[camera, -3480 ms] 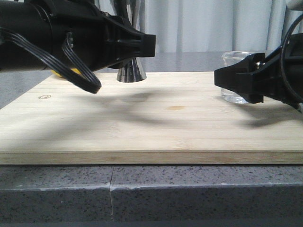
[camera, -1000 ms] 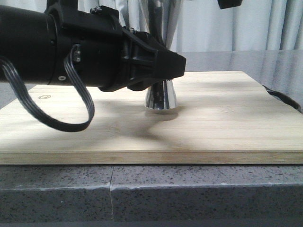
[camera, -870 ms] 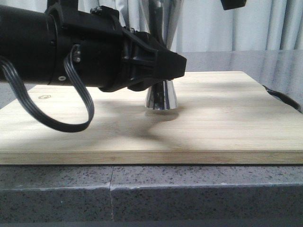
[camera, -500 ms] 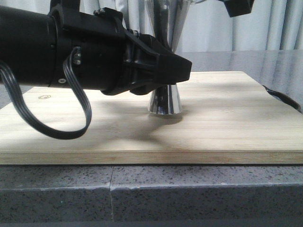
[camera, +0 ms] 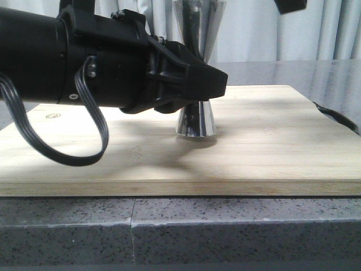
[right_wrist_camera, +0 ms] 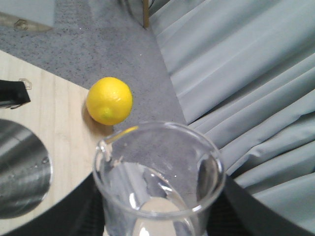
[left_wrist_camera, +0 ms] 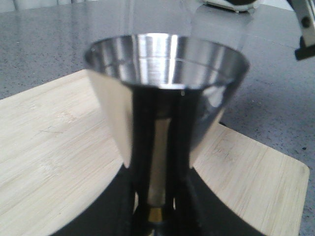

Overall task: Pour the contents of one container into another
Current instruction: 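Carry the beaker over the jigger and tilt it with the right gripper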

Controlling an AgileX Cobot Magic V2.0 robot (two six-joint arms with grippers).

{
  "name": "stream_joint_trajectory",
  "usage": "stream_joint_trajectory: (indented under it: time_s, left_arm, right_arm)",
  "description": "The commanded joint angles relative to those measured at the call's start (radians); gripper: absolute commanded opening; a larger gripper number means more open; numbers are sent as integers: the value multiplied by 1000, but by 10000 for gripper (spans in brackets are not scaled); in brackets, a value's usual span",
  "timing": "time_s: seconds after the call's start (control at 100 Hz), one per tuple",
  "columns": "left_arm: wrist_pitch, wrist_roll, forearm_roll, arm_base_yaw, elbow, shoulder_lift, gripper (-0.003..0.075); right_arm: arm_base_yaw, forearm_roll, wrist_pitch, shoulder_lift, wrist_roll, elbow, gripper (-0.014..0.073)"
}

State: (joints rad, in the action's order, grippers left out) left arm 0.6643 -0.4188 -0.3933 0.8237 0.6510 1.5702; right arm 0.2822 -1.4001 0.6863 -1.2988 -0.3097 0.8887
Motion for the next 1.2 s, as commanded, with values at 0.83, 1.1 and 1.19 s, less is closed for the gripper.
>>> stream_joint_trajectory:
  time_s: [0.83,1.1,1.19]
  left_arm:
    - [78,-12,15,9,29,-44,-19]
    - [78,-12,15,9,29,-44,-19]
    - [78,-12,15,9,29,-44,-19]
  right_arm:
    - [26,-89,-5,37,3,56,244]
    - [26,-111,-5,37,3,56,244]
    - [26,-121,-5,37,3,56,244]
